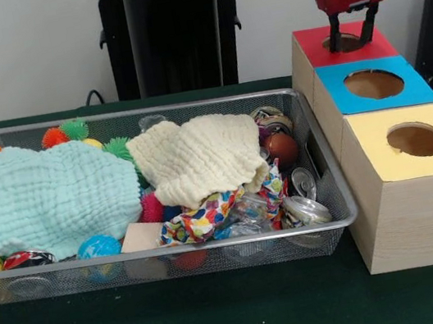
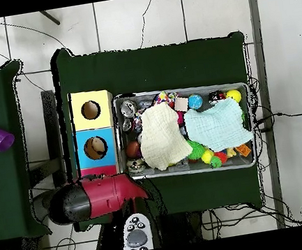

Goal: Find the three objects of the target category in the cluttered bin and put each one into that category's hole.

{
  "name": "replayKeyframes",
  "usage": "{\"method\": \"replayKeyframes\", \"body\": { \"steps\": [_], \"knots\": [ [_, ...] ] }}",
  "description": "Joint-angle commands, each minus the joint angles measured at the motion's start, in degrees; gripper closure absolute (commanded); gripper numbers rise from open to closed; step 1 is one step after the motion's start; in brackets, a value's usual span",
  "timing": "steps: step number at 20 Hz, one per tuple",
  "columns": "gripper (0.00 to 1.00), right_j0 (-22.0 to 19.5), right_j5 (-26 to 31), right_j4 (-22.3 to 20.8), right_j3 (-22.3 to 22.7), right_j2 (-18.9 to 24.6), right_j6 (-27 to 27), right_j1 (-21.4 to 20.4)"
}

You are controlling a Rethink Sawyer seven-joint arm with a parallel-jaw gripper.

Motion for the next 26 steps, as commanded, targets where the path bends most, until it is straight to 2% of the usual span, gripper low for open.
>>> {"method": "replayKeyframes", "body": {
  "steps": [1, 9, 18, 20, 22, 24, 26],
  "knots": [
    [0.00, -0.57, -0.92, 0.49, -4.28, -1.25, 11.01, -1.78],
    [0.00, -0.78, 1.05, 1.40, -3.76, -1.02, 10.76, -3.09],
    [0.00, -2.10, 5.55, 3.59, -2.20, 0.21, 10.35, -7.70],
    [0.00, -3.34, 4.22, 4.23, -1.45, 1.23, 9.92, -7.26],
    [0.00, -6.30, 2.40, 5.28, -0.60, 3.94, 8.16, -6.21],
    [0.00, -7.26, 1.49, 4.57, -0.93, 4.27, 7.12, -5.50],
    [0.00, -6.96, 2.00, 2.35, -2.97, 2.60, 6.28, -4.71]
  ]
}}
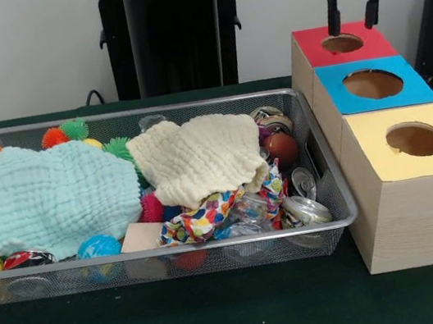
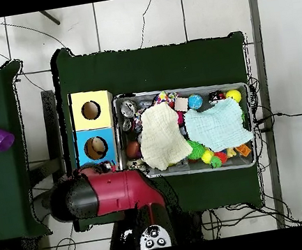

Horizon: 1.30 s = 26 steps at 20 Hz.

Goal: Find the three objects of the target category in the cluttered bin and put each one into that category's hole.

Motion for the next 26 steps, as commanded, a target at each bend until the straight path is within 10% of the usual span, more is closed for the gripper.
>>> {"method": "replayKeyframes", "body": {
  "steps": [1, 26],
  "knots": [
    [0.00, -3.60, 2.84, -0.98, -3.63, 2.45, 5.35, 2.43],
    [0.00, -22.22, 12.04, -12.57, -14.95, 12.19, -8.34, 8.91]
  ]
}}
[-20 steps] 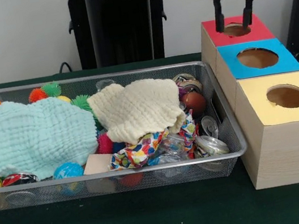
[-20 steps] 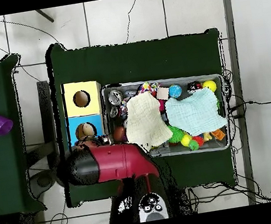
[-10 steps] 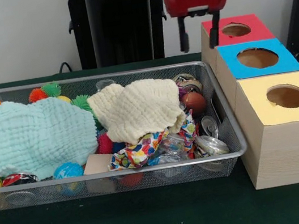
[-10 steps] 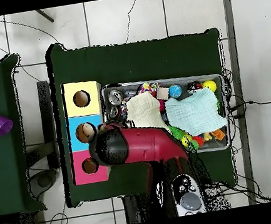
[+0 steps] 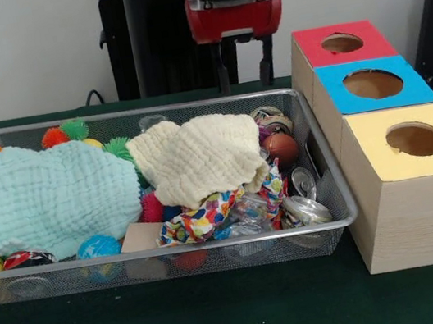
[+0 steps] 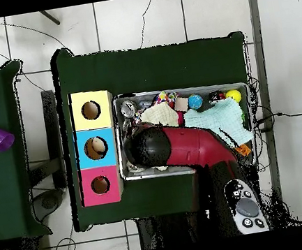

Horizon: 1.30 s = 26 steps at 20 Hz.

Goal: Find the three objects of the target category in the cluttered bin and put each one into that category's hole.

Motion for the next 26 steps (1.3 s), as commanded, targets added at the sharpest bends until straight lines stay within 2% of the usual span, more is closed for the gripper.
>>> {"method": "replayKeyframes", "body": {
  "steps": [1, 7, 14, 26],
  "knots": [
    [0.00, -2.77, 6.54, -5.73, -4.90, 7.38, -8.16, 4.11],
    [0.00, -5.32, 5.54, -8.83, -5.46, 8.97, -8.42, 5.91],
    [0.00, -8.45, 4.87, -13.29, -8.42, 10.74, -9.93, 9.67],
    [0.00, -12.49, 6.19, -17.50, -9.64, 14.80, -9.95, 11.35]
  ]
}}
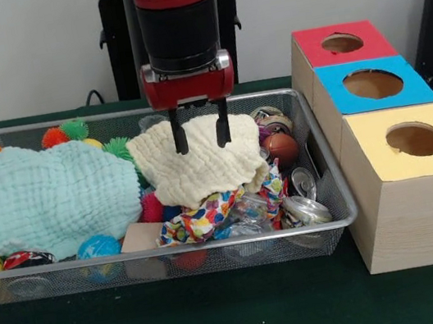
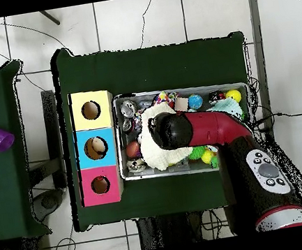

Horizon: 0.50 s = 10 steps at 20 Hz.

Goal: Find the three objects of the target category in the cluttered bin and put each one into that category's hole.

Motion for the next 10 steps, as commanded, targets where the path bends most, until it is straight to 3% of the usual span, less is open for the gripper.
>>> {"method": "replayKeyframes", "body": {
  "steps": [1, 10],
  "knots": [
    [0.00, -2.12, 5.60, -4.87, -3.06, 6.58, -9.81, 2.86],
    [0.00, -2.40, 2.04, -8.51, -2.68, 7.56, -7.74, 6.06]
  ]
}}
